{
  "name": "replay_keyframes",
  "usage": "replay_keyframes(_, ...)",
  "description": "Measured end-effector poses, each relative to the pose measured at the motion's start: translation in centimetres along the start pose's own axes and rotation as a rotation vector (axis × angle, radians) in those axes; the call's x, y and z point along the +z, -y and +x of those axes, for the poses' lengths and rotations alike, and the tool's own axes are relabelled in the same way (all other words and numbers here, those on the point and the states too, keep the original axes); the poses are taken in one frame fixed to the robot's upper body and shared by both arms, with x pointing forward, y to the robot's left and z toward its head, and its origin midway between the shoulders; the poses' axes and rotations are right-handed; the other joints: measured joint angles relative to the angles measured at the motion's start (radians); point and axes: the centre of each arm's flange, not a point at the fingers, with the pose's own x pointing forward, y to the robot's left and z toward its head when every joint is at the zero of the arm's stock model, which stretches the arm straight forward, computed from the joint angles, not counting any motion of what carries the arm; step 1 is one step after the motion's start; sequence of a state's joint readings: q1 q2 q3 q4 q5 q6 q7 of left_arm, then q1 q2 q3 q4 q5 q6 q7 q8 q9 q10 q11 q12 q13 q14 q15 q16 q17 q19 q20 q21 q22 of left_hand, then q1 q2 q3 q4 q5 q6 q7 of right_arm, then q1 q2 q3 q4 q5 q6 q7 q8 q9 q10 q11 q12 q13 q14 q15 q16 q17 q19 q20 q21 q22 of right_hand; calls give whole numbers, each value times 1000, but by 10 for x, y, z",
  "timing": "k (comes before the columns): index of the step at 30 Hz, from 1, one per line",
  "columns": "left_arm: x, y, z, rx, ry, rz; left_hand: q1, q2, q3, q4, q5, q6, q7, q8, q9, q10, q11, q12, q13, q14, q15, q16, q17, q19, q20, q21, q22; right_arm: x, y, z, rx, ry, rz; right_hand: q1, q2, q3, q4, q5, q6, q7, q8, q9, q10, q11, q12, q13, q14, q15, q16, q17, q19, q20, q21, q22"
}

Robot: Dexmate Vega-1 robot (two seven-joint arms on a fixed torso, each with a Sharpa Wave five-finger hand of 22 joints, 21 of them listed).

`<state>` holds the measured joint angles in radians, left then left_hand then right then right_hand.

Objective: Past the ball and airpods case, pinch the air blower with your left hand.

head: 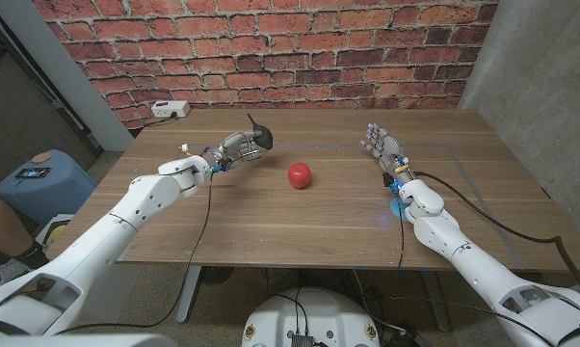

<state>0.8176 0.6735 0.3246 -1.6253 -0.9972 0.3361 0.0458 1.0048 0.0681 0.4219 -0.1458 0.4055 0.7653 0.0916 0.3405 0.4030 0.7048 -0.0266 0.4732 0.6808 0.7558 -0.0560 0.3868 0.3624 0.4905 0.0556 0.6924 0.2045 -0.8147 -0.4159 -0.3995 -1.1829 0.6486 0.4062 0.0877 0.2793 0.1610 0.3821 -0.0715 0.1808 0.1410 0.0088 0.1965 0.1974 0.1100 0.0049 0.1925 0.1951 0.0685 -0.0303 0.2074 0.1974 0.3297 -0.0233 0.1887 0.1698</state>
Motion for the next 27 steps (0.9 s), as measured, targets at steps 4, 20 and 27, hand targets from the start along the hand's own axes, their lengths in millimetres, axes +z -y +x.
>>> replay_keyframes(4,1,0,-1,-8,0,-2,-11,0,-6,6,-7,-19,15,-16,-8,-25,17,-12,0,-25,14,-10,4,-22,11,0,0,0,-1,-1,3,0,0,0,0,0,0,0,0,0,0,0,0,0,0,0,0,0,0,0,0,0,0,0)
replay_keyframes(20,0,3,-5,-28,-9,-3,-64,5,-19,19,-15,-83,42,-59,-27,-91,52,-49,-3,-77,48,-32,11,-70,40,-7,-5,0,-2,-5,15,-2,5,0,0,0,0,0,0,0,0,0,0,0,0,0,0,0,0,0,0,0,0,0)
replay_keyframes(27,0,3,-8,-33,-13,-5,-82,11,-19,28,-15,-106,52,-72,-32,-107,68,-66,-5,-101,68,-39,16,-95,54,-12,-5,0,-2,-7,16,-2,9,0,0,0,0,0,0,0,0,0,-4,4,0,0,0,0,0,0,0,0,0,0)
